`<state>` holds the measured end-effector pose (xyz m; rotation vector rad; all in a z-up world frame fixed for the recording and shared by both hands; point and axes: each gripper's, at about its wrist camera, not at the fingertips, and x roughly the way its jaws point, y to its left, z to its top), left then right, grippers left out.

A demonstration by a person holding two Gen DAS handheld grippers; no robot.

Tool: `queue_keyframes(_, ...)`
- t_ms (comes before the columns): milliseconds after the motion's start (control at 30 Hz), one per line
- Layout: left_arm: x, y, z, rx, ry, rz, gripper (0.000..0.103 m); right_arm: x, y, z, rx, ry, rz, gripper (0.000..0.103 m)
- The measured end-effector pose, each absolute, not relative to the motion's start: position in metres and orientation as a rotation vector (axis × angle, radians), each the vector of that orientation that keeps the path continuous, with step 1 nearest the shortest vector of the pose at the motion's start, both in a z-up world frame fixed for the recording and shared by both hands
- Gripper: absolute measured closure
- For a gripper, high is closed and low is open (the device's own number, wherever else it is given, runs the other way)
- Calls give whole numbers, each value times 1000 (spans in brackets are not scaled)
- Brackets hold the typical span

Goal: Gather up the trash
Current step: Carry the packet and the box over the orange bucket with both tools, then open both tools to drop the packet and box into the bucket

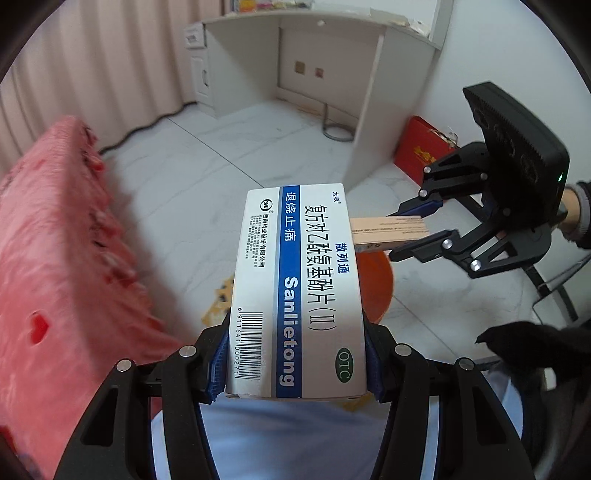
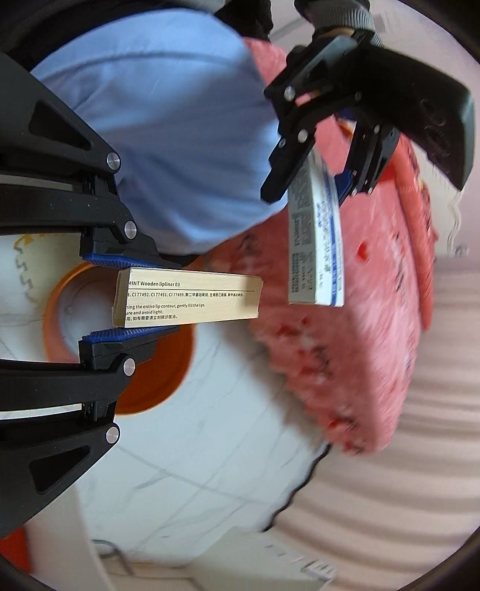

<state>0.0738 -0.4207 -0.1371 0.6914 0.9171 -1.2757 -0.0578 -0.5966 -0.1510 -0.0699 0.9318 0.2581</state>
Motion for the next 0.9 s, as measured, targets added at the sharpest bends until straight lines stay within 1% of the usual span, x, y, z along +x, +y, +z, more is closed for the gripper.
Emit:
queue_keyframes(300,69,-465,-188,754,1080,-1277,45,-56,-644,-236,89,1091,124,76)
queue_keyframes(500,67,-491,-203,804,1110,-1296,45,-58,-657,-262,182,1121,78,76)
queue_keyframes(667,64,-503,-217,826,1132,-1274,44,-61,-657,-270,212,1127,56,73)
queue_keyframes(700,64,-504,-218,830,1135,-1269,40,-60,-656,-270,213,1129,51,69)
queue_keyframes(733,63,-504,-219,837,1133,-1257,28,-61,-656,-270,218,1132,53,66)
queue_keyframes(767,62,-504,-219,839,1126,-1250,27,-61,-654,-271,215,1132,53,65)
queue_keyframes(900,63,-501,-216,826,1122,-1253,27,-63,-650,-267,208,1129,62,65)
